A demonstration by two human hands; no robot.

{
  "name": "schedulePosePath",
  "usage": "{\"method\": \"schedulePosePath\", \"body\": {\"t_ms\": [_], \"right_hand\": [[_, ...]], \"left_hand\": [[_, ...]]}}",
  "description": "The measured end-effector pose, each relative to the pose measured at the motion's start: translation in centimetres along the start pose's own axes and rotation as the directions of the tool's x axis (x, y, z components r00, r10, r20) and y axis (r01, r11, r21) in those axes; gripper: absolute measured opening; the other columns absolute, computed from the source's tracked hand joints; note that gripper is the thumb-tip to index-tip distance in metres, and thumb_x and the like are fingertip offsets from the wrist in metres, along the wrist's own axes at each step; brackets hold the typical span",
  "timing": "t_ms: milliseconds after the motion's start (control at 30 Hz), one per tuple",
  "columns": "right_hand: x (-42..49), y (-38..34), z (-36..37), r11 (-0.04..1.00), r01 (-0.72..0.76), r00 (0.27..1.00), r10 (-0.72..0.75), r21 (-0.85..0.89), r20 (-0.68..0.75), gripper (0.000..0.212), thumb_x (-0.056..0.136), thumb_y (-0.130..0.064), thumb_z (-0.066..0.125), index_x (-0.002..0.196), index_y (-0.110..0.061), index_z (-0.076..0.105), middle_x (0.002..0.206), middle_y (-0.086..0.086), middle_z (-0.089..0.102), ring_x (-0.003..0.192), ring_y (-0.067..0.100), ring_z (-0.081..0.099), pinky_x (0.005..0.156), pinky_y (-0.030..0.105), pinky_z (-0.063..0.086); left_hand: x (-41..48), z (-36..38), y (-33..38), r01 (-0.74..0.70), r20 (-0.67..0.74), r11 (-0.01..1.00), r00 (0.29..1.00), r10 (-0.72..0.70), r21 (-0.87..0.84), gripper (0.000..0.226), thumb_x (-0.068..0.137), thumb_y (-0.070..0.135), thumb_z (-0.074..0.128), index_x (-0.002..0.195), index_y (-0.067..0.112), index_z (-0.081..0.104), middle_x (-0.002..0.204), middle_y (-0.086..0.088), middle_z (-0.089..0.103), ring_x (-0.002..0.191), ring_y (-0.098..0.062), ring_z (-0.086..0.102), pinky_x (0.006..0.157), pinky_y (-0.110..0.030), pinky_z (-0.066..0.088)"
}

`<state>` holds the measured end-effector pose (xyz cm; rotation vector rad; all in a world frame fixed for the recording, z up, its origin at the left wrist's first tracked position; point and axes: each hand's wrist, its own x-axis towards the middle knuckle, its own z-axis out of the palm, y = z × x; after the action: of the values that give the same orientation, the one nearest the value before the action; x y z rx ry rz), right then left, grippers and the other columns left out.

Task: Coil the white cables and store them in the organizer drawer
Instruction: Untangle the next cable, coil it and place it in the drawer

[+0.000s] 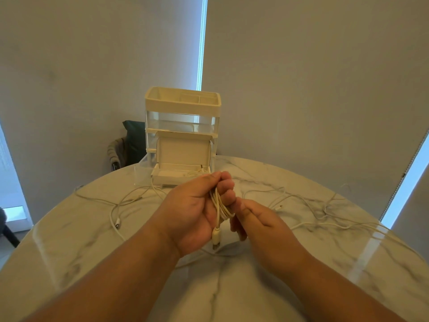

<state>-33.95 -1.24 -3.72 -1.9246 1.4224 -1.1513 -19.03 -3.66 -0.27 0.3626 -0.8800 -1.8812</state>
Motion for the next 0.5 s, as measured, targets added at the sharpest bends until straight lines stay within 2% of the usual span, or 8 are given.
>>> {"method": "schedulePosePath", "body": {"t_ms": [100, 167, 200, 267, 367, 433, 500], "right_hand": [[0.0, -0.2, 0.1, 0.997, -0.002, 1.000, 0.002, -0.072, 0.001, 0.043, 0.097, -0.052, 0.036, 0.081, -0.022, 0.063, 0.079, -0.001, 0.064, 0.073, 0.013, 0.057, 0.072, 0.038, 0.049], [0.0, -0.3, 0.2, 0.998, 0.002, 1.000, -0.002, -0.055, 0.007, 0.029, 0.101, -0.038, 0.043, 0.083, -0.028, 0.063, 0.076, -0.009, 0.063, 0.072, 0.005, 0.057, 0.070, 0.028, 0.048], [0.0, -0.2, 0.3, 0.998, 0.019, 1.000, -0.017, -0.062, 0.024, 0.021, 0.101, -0.030, 0.046, 0.087, -0.035, 0.061, 0.074, -0.018, 0.061, 0.074, -0.002, 0.056, 0.070, 0.018, 0.045], [-0.1, -0.4, 0.6, 0.982, 0.077, 0.993, -0.060, -0.174, 0.101, 0.028, 0.099, -0.022, 0.049, 0.089, -0.047, 0.054, 0.074, -0.030, 0.055, 0.078, -0.011, 0.053, 0.071, 0.008, 0.036], [-0.5, -1.0, 1.0, 0.931, 0.171, 0.968, -0.099, -0.321, 0.229, 0.039, 0.099, -0.027, 0.051, 0.073, -0.055, 0.050, 0.072, -0.025, 0.056, 0.074, -0.007, 0.053, 0.065, 0.010, 0.037], [-0.6, -1.4, 0.9, 0.935, 0.177, 0.964, -0.101, -0.307, 0.247, 0.040, 0.099, -0.028, 0.053, 0.070, -0.056, 0.051, 0.070, -0.028, 0.057, 0.072, -0.007, 0.053, 0.065, 0.010, 0.037], [-0.8, -1.4, 1.1, 0.951, 0.175, 0.951, -0.096, -0.256, 0.293, 0.031, 0.098, -0.028, 0.055, 0.073, -0.046, 0.053, 0.071, -0.027, 0.056, 0.070, -0.007, 0.052, 0.064, 0.012, 0.038]], "left_hand": [[0.0, 0.1, 0.1, -0.048, -0.028, 0.998, 0.999, 0.047, -0.032, 0.028, 0.101, 0.017, 0.043, 0.095, 0.001, 0.066, 0.073, -0.010, 0.068, 0.062, -0.016, 0.068, 0.070, -0.031, 0.060], [0.1, 0.1, 0.4, -0.076, -0.070, 0.994, 0.995, 0.071, -0.072, 0.030, 0.101, 0.018, 0.044, 0.095, 0.000, 0.067, 0.077, -0.011, 0.071, 0.065, -0.016, 0.071, 0.072, -0.031, 0.060], [0.1, 0.1, 0.5, -0.089, -0.091, 0.992, 0.993, 0.081, -0.088, 0.030, 0.101, 0.018, 0.044, 0.097, 0.000, 0.068, 0.080, -0.012, 0.072, 0.067, -0.017, 0.072, 0.074, -0.032, 0.060], [0.2, 0.1, 0.8, -0.109, -0.126, 0.989, 0.987, 0.096, -0.104, 0.030, 0.101, 0.018, 0.044, 0.103, -0.001, 0.067, 0.087, -0.014, 0.074, 0.074, -0.020, 0.074, 0.078, -0.033, 0.059], [0.3, 0.0, 0.9, -0.135, -0.179, 0.984, 0.977, 0.114, -0.113, 0.028, 0.102, 0.015, 0.043, 0.107, 0.000, 0.065, 0.094, -0.015, 0.075, 0.082, -0.021, 0.075, 0.082, -0.034, 0.059], [0.4, -0.2, 1.1, -0.146, -0.214, 0.983, 0.969, 0.120, -0.110, 0.027, 0.102, 0.015, 0.043, 0.110, 0.000, 0.064, 0.098, -0.015, 0.075, 0.087, -0.021, 0.075, 0.084, -0.036, 0.059], [0.6, -0.6, 1.3, -0.161, -0.242, 0.980, 0.962, 0.128, -0.119, 0.025, 0.103, 0.014, 0.043, 0.112, 0.001, 0.063, 0.101, -0.015, 0.075, 0.091, -0.023, 0.074, 0.087, -0.036, 0.055]]}}
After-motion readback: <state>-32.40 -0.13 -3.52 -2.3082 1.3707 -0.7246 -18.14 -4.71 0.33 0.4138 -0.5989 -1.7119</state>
